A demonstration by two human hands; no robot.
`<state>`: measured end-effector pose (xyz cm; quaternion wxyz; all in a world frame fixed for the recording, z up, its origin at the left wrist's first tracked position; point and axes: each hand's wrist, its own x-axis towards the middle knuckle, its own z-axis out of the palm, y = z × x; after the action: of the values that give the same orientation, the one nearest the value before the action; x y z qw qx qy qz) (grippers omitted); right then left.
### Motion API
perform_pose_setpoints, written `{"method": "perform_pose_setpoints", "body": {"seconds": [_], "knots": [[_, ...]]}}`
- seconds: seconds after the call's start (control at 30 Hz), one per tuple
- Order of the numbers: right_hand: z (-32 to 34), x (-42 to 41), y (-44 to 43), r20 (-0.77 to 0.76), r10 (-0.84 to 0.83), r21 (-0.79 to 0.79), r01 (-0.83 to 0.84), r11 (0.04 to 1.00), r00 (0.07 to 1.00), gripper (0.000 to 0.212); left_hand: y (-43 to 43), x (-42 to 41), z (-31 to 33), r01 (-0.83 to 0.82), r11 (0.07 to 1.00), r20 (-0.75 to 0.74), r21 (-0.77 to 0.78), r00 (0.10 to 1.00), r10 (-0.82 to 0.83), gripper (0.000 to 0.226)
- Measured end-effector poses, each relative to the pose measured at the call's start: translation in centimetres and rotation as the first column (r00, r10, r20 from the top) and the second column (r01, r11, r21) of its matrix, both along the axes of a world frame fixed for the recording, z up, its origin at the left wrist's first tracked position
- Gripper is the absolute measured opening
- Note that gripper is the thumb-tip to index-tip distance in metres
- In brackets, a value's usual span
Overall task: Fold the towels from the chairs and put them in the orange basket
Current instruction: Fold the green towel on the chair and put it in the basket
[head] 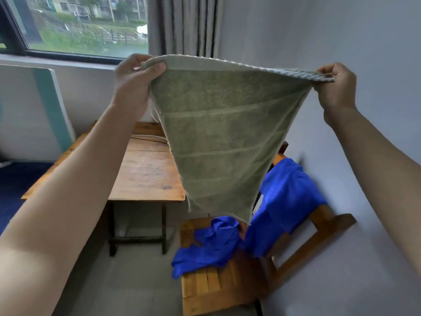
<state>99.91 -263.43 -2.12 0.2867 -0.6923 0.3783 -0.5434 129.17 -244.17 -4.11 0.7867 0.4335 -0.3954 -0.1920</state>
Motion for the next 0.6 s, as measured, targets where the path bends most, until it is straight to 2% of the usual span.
{"method": "perform_pose_setpoints", "body": {"seconds": [0.1, 0.2, 0.27, 0.33, 0.47, 0.6], "knots": [[-1.5, -1.6, 1.0, -0.058, 0.045, 0.126, -0.038, 0.991, 0.997, 0.034, 1.7, -1.7, -2.4, -0.028, 0.991, 0.01, 0.129, 1.0, 0.027, 0.018], [-4.8, -3.6, 2.2, -0.094, 0.162, 0.299, -0.127, 0.946, 0.982, 0.022, 4.2, -2.9, -6.9, -0.027, 0.958, -0.021, 0.287, 0.999, 0.035, 0.02], [-7.4, -5.0, 3.8, -0.078, 0.248, 0.379, -0.202, 0.903, 0.965, 0.018, 6.1, -3.8, -10.0, -0.026, 0.929, -0.089, 0.369, 0.994, 0.063, 0.028], [-10.1, -6.3, 5.4, -0.057, 0.315, 0.448, -0.258, 0.856, 0.947, 0.02, 8.3, -5.1, -13.0, 0.014, 0.892, -0.176, 0.452, 0.982, 0.074, 0.026], [-14.7, -9.2, 7.4, -0.154, 0.357, 0.545, -0.222, 0.808, 0.922, 0.022, 12.6, -8.4, -19.0, 0.157, 0.78, -0.328, 0.606, 0.942, 0.066, 0.012], [-18.8, -11.0, 9.0, -0.248, 0.311, 0.598, -0.107, 0.794, 0.917, 0.014, 14.3, -11.2, -24.4, 0.259, 0.695, -0.44, 0.671, 0.893, 0.092, 0.008]]}}
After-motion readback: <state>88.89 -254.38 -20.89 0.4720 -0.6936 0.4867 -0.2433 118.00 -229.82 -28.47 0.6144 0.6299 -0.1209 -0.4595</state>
